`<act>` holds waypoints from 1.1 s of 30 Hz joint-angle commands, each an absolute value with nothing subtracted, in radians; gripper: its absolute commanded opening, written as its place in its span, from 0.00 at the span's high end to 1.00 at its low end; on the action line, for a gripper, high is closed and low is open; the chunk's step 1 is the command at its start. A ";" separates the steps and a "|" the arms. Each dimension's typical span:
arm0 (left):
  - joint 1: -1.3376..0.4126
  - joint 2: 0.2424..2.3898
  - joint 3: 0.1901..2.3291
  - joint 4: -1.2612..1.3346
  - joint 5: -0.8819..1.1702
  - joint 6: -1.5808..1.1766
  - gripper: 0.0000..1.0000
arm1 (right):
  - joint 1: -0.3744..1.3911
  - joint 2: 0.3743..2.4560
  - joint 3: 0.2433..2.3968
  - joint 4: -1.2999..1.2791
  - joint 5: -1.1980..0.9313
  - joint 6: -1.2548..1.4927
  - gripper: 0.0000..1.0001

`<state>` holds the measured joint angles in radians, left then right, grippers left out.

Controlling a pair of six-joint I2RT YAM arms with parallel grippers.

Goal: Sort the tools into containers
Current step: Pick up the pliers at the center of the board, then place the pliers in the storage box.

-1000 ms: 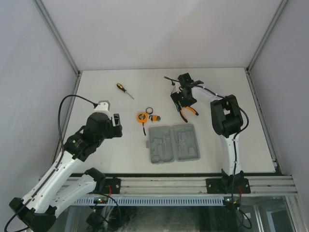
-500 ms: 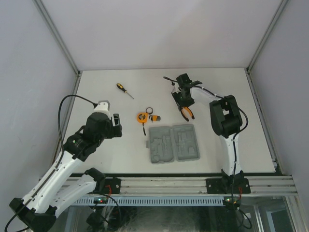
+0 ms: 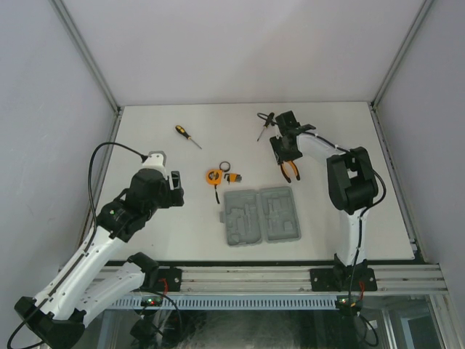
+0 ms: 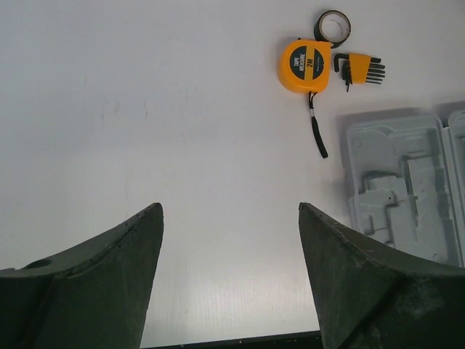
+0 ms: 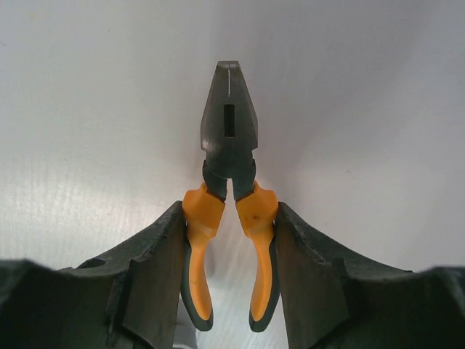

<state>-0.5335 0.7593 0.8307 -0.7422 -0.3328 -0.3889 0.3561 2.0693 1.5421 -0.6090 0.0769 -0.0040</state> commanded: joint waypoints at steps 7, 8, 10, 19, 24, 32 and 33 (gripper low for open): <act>-0.522 0.758 0.842 -0.704 -0.316 -0.368 0.22 | 0.327 1.851 1.456 -0.495 0.126 0.083 0.91; -0.523 0.758 0.841 -0.704 -0.316 -0.368 0.22 | 0.329 1.834 1.443 -0.495 0.126 0.096 0.91; -0.523 0.757 0.841 -0.704 -0.316 -0.368 0.22 | 0.333 1.793 1.405 -0.490 0.119 0.126 0.92; -0.521 0.746 0.845 -0.711 -0.342 -0.374 0.22 | 0.381 1.581 1.201 -0.504 0.102 0.302 0.94; -0.520 0.718 0.843 -0.713 -0.365 -0.383 0.21 | 0.422 1.451 1.062 -0.508 0.110 0.380 0.94; -0.520 0.732 0.812 -0.696 -0.325 -0.538 0.21 | 0.521 1.319 0.880 -0.482 0.138 0.527 0.94; -0.520 0.739 0.796 -0.677 -0.312 -0.549 0.21 | 0.534 1.309 0.865 -0.478 0.142 0.541 0.94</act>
<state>-0.5266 0.7273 0.8295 -0.7467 -0.3500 -0.4614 0.4938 1.3773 0.8917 -0.5419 0.1116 0.4324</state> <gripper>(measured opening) 0.789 0.466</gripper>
